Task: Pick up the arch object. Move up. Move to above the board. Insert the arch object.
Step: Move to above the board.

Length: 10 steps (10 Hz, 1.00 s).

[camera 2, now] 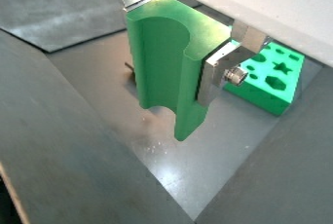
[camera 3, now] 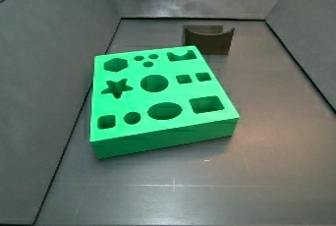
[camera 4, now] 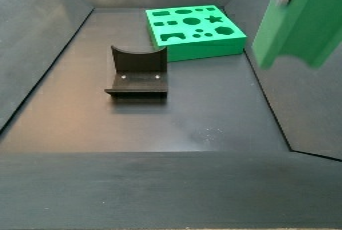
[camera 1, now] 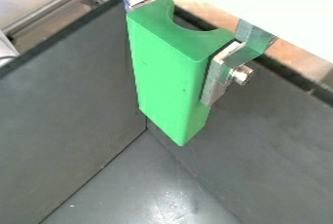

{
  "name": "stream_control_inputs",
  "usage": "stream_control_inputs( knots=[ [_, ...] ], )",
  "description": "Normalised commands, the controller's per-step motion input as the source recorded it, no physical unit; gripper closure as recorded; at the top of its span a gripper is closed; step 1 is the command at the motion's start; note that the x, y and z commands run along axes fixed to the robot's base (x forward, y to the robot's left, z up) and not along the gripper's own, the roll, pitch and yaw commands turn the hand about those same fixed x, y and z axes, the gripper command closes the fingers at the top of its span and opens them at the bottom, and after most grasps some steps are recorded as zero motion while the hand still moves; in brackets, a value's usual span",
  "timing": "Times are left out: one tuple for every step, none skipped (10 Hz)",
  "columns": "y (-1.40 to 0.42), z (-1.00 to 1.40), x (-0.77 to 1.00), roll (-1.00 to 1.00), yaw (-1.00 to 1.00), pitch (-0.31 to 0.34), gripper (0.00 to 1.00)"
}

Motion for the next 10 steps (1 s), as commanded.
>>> stream_control_inputs(
  knots=[
    [0.07, 0.60, 0.02, -0.04, -0.03, 0.076, 1.00],
    [0.04, 0.38, 0.00, -0.02, -0.01, 0.080, 1.00],
    [0.03, 0.23, 0.00, -0.01, -0.01, 0.086, 1.00],
    [-1.00, 0.07, 0.15, 0.75, -0.25, 0.293, 1.00],
    [-1.00, 0.05, 0.15, 0.75, -0.22, 0.274, 1.00],
    [-1.00, 0.06, 0.15, 0.66, -0.13, 0.167, 1.00],
    [-1.00, 0.05, 0.14, 0.36, -0.06, 0.003, 1.00],
    [-1.00, 0.05, 0.14, 0.24, -0.04, -0.017, 1.00],
    [-1.00, 0.05, 0.14, 0.18, -0.02, 0.005, 1.00],
    [-1.00, 0.05, 0.14, 0.10, -0.01, 0.005, 1.00]
  ],
)
